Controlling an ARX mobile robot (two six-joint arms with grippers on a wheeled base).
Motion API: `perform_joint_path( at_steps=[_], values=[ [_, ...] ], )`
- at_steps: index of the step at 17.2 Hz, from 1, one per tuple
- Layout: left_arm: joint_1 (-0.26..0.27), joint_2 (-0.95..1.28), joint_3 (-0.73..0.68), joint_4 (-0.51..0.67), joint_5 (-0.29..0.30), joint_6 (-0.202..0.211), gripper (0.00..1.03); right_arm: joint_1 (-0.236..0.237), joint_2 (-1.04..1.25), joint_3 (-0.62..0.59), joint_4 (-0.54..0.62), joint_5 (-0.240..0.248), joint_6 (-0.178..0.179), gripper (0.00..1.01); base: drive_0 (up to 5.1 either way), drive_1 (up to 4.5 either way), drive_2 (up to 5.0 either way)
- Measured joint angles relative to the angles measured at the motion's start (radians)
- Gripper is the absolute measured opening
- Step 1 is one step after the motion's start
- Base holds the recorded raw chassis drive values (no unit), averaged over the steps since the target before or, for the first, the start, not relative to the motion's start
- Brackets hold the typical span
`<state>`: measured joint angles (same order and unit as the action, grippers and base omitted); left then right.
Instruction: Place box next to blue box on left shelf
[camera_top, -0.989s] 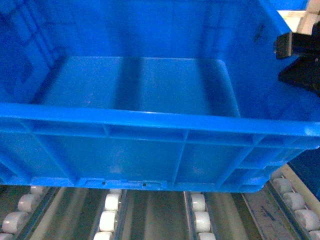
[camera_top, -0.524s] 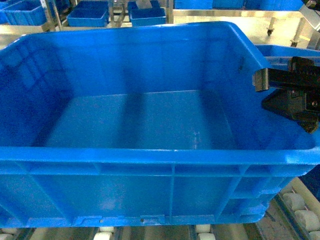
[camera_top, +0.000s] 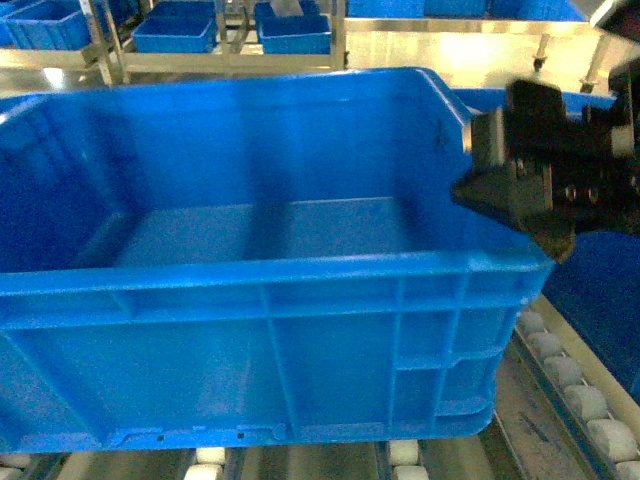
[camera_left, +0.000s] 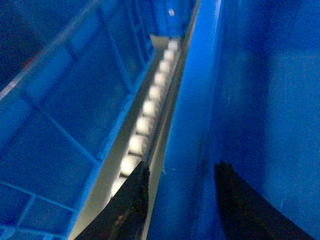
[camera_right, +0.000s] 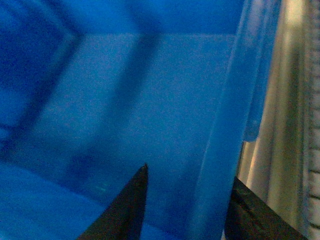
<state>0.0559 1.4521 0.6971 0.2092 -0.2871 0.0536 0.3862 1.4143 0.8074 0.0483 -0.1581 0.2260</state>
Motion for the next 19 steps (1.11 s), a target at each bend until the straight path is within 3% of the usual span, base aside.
perform_joint_path(
  at_steps=[1, 3, 6, 11, 12, 13, 14, 15, 16, 18, 19],
  values=[
    [-0.008, -0.015, 0.001, 0.029, -0.006, -0.02, 0.49, 0.004, -0.014, 0.005, 0.018, -0.035, -0.008, 0.53, 0.0, 0.0, 0.0],
    [-0.029, -0.042, 0.012, 0.045, -0.004, -0.045, 0.64, 0.004, -0.023, 0.012, 0.008, -0.04, -0.006, 0.68, 0.0, 0.0, 0.0],
    [-0.079, -0.047, 0.021, 0.085, -0.001, -0.054, 0.97, -0.006, -0.013, 0.014, 0.006, -0.035, -0.006, 1.0, 0.0, 0.0, 0.0],
    [-0.069, -0.048, 0.022, 0.083, -0.009, -0.055, 0.98, -0.005, -0.014, 0.019, 0.009, -0.042, -0.01, 0.98, 0.0, 0.0, 0.0],
    [-0.069, -0.048, 0.022, 0.083, -0.009, -0.055, 0.98, 0.009, -0.008, -0.008, 0.125, 0.021, -0.028, 0.95, 0.0, 0.0, 0.0],
    [-0.063, -0.036, -0.023, 0.269, 0.067, -0.053, 0.92, 0.02, -0.019, -0.122, 0.434, 0.257, -0.098, 0.83, 0.0, 0.0, 0.0],
    [-0.059, -0.042, -0.098, 0.448, 0.186, -0.053, 0.82, 0.008, -0.066, -0.246, 0.599, 0.398, -0.155, 0.72, 0.0, 0.0, 0.0],
    [-0.053, -0.067, -0.183, 0.558, 0.248, -0.053, 0.73, -0.031, -0.109, -0.328, 0.7, 0.465, -0.177, 0.63, 0.0, 0.0, 0.0],
    [-0.054, -0.101, -0.263, 0.649, 0.278, -0.053, 0.62, -0.09, -0.167, -0.396, 0.782, 0.478, -0.194, 0.5, 0.0, 0.0, 0.0],
    [-0.059, -0.215, -0.362, 0.706, 0.287, -0.053, 0.34, -0.129, -0.278, -0.504, 0.793, 0.402, -0.209, 0.24, 0.0, 0.0, 0.0],
    [-0.058, -0.242, -0.394, 0.705, 0.287, -0.053, 0.26, -0.151, -0.304, -0.538, 0.785, 0.385, -0.214, 0.15, 0.0, 0.0, 0.0]
  ],
)
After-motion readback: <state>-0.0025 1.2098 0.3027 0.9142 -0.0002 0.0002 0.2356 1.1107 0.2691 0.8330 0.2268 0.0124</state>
